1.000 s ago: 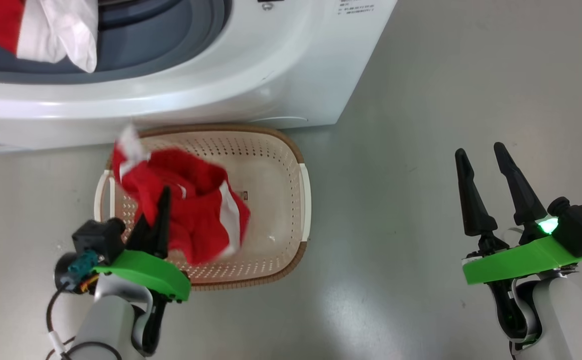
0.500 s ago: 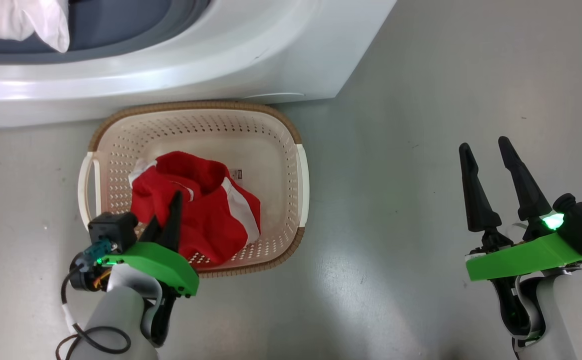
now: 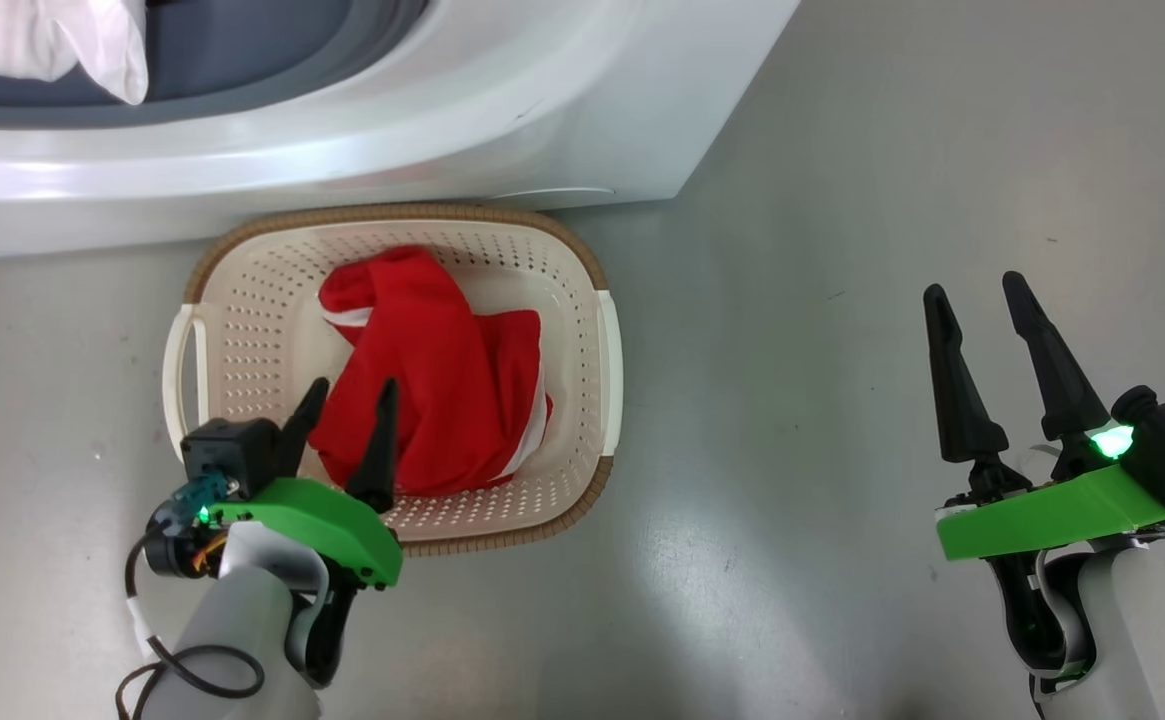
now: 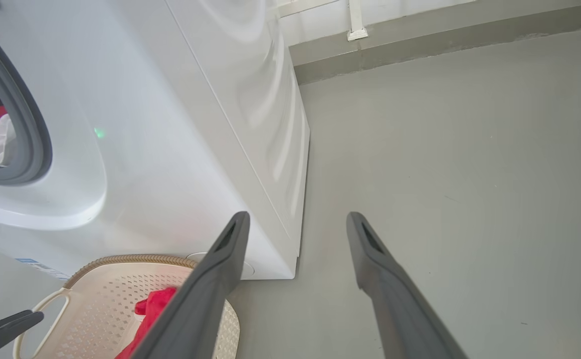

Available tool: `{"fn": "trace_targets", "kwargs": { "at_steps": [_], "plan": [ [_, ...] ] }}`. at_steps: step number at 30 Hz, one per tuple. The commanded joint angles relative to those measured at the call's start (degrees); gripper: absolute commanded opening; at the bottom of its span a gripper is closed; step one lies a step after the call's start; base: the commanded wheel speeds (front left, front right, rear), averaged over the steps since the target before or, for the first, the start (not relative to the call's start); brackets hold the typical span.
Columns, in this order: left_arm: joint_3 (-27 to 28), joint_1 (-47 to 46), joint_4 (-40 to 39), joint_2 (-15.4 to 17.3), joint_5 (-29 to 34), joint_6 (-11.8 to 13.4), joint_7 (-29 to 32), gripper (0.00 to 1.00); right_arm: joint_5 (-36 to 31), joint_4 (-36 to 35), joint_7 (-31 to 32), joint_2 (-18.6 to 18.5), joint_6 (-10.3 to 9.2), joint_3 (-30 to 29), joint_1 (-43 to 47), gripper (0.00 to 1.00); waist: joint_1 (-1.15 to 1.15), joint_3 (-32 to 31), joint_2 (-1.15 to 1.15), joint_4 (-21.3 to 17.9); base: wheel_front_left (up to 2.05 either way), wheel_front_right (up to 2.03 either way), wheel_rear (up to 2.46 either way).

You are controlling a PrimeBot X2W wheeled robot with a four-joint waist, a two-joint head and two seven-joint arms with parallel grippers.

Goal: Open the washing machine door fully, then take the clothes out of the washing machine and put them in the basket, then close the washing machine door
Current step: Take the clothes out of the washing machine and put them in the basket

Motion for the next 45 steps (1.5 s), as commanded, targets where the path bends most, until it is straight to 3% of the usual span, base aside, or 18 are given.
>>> {"fn": "trace_targets", "kwargs": {
  "at_steps": [1, 14, 45],
  "plan": [
    [1.7, 0.9, -0.8, 1.2, -0.4, 0.0, -0.3, 1.0, -0.5, -1.0, -0.4, -0.6, 0.29, 1.3, 0.6, 1.0, 0.0, -0.5, 0.0, 0.1, 0.0, 0.0, 0.0],
    [5.4, 4.6, -6.2, 1.2, 0.7, 0.0, -0.3, 1.0, -0.3, 0.0, -0.4, -0.4, 0.29, 1.7, 1.3, 1.0, 0.0, -5.5, 0.0, 0.8, 0.0, 0.0, 0.0],
    [14.9, 22.9, -33.2, 1.2, 7.2, 0.0, -0.3, 1.0, 1.9, 2.8, -0.4, -1.1, 0.29, 2.2, 8.3, 1.0, 0.0, -22.4, 0.0, 2.2, 0.0, 0.0, 0.0]
  ]
}}
